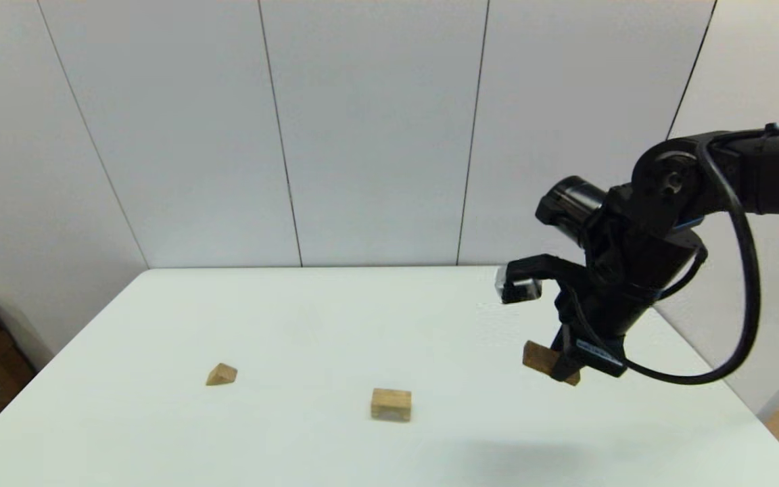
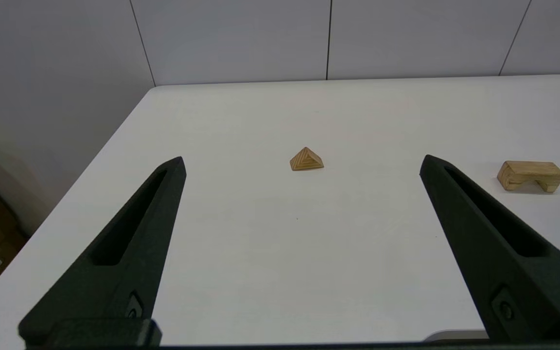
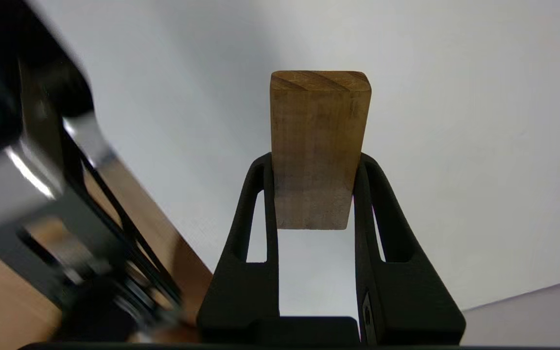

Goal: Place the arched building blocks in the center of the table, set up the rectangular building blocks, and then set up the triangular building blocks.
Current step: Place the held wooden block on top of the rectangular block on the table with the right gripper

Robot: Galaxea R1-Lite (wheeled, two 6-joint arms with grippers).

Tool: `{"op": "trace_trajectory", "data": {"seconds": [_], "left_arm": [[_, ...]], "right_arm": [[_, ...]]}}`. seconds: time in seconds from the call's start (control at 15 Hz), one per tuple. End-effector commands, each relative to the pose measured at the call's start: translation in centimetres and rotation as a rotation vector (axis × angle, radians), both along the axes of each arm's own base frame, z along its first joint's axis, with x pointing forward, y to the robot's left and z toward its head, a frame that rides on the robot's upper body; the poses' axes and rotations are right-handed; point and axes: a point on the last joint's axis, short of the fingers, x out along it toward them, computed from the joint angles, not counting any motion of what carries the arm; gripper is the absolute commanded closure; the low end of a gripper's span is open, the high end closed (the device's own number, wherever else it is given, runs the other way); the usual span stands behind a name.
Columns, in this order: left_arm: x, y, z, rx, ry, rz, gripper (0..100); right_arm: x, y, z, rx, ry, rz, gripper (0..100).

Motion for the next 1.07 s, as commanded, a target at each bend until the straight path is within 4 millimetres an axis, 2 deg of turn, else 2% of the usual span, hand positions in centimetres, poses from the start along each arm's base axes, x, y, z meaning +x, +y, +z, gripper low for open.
{"op": "trace_trajectory", "data": {"seconds": [0.07,0.4,0.8,1.07], "left_arm": [[0.0,0.0,0.0,-0.001,0.001,0.001,0],[0.0,0.0,0.0,0.0,0.001,0.001,0],[0.0,0.0,0.0,0.0,0.002,0.003,0],[0.0,0.0,0.0,-0.001,0.001,0.001,0]], "right_arm": [[-1.4,1.1,0.4,-0.03,-0.01,0.229,100],[-1.9,6.1,-1.2,-0.044,0.015,0.367,100],[0.1,12.4,-3.9,-0.037,0.001,0.438,100],[0.3,14.6,-6.2,-0.054,0.018,0.457,100]]}}
